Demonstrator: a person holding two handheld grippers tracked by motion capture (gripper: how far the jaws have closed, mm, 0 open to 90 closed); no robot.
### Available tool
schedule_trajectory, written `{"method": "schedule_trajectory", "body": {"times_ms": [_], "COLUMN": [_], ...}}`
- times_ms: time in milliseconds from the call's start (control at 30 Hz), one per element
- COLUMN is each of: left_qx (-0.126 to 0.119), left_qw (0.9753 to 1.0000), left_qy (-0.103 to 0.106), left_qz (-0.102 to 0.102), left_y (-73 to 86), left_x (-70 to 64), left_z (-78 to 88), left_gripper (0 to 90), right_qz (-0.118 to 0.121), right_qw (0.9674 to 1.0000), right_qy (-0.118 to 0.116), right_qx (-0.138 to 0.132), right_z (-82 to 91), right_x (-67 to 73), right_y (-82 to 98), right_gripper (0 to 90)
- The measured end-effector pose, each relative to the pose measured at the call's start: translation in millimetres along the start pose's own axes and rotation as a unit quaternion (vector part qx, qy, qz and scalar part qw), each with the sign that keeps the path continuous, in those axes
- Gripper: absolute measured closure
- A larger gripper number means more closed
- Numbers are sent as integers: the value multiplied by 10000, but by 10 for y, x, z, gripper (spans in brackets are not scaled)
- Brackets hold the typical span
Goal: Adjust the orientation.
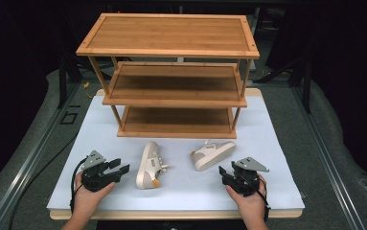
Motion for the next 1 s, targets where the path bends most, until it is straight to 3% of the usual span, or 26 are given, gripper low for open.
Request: {"method": "schedule_trajectory", "body": {"times_ms": [133,367,533,600,867,1000], "left_qx": [-16,50,80,120,272,306], "left_qw": [9999,9998,9994,9991,9978,9974], "left_qy": [30,214,328,382,407,501], "left_qz": [109,37,-58,-155,-456,-420], "left_y": [-61,-164,-198,-214,-170,-146], "left_x": [-50,-226,-325,-399,-491,-530], "left_z": [12,8,-44,-87,-146,-151], "left_gripper": [531,603,644,699,866,892], "right_qz": [5,-17,-43,-57,-147,-210], "right_qw": [10000,10000,10000,10000,9999,9998], "right_qy": [13,6,-13,-8,-2,-15], "right_qx": [-40,-25,-30,-22,-25,-45], "right_z": [13,11,9,13,16,10], "right_x": [16,29,39,36,10,5], "right_y": [-18,-15,-18,-16,-14,-16], "right_gripper": [466,463,460,459,459,459]}}
Point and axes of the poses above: each handheld gripper's, and its own axes: z roughly backward along the jaws, y roughly out of its underside, x roughly to its left, the point moved 9 cm from there along -z, roughly forward along the jaws, and after that the axes turned 13 degrees about -x, right-handed, at the moved point
